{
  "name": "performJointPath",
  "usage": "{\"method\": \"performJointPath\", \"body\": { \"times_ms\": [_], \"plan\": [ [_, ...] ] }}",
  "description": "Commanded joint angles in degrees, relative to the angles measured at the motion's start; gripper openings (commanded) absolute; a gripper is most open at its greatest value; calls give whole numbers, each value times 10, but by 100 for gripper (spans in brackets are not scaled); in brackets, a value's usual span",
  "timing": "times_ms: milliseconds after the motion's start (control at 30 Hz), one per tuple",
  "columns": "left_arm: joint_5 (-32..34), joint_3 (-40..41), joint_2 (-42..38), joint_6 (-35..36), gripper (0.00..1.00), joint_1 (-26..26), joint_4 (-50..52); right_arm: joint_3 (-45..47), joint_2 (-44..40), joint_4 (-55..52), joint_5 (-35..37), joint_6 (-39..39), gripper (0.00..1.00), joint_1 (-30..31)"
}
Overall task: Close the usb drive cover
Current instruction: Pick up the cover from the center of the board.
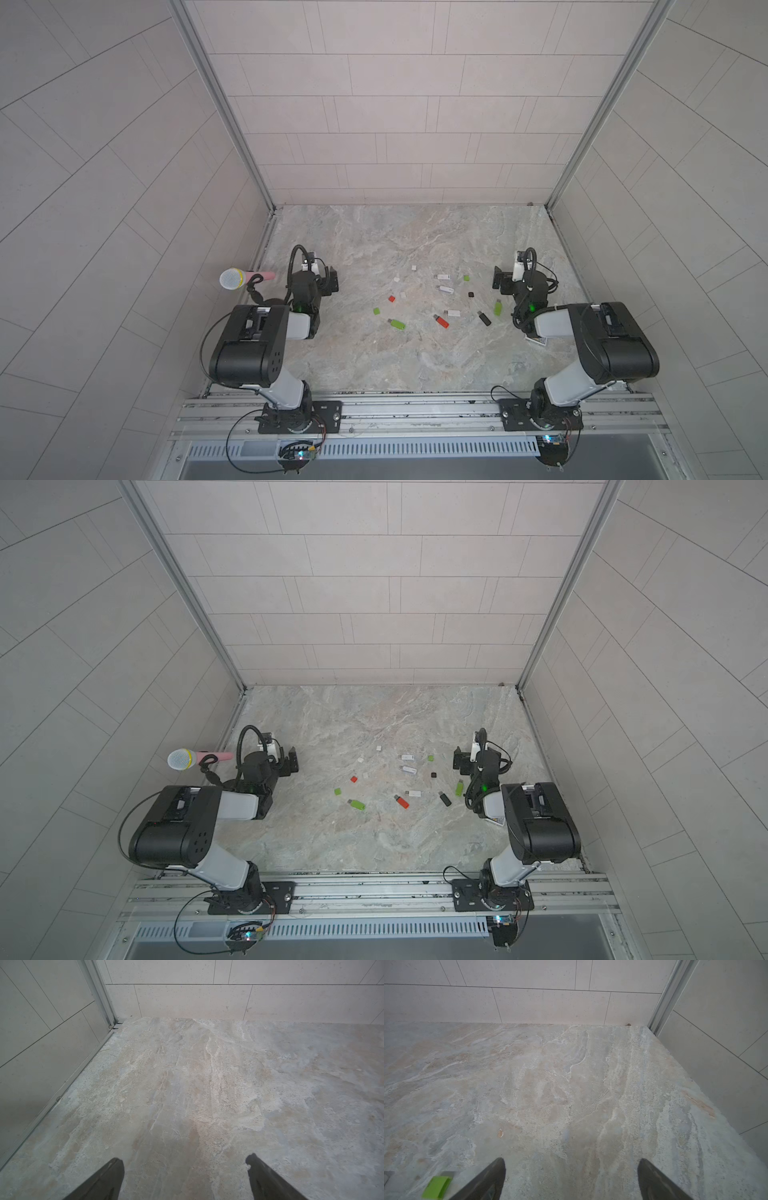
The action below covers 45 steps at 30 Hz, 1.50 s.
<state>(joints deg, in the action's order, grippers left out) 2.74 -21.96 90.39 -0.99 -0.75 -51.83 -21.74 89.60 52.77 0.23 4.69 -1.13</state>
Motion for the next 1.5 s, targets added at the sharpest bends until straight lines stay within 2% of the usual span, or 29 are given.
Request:
{"method": "performJointPath", "body": {
  "times_ms": [0, 667, 867, 967, 1000, 1067, 1133, 1200, 1300, 1367, 1467],
  "plan": [
    [-4, -10, 1, 10, 100, 3, -1, 3, 0, 4, -2, -8, 100, 3],
    [7, -6, 0, 12, 100, -1, -6, -1, 1, -1, 7, -2, 100, 0],
    [34, 42, -11, 35, 100, -26, -86, 25, -12, 35, 14, -18, 99, 14],
    [59, 83, -21, 51, 100, -47, -152, 43, -50, 40, 29, -27, 99, 26],
    [74, 89, -33, 59, 100, -57, -152, 41, -77, 8, 27, -28, 99, 28],
    [93, 91, -70, 64, 100, -68, -123, 14, -143, -125, 27, 0, 99, 28],
    [116, 78, -128, 54, 100, -75, -42, -27, -196, -263, 22, 19, 100, 28],
    [127, 57, -185, 41, 100, -85, 54, -47, -235, -330, 20, 65, 100, 28],
    [173, 24, -244, -42, 100, -87, 139, -91, -279, -452, -16, 97, 98, 28],
    [184, 4, -273, -83, 100, -87, 185, -133, -291, -539, -52, 120, 98, 28],
    [185, -48, -316, -165, 100, -88, 309, -196, -290, -650, -108, 165, 100, 29]
  ]
}}
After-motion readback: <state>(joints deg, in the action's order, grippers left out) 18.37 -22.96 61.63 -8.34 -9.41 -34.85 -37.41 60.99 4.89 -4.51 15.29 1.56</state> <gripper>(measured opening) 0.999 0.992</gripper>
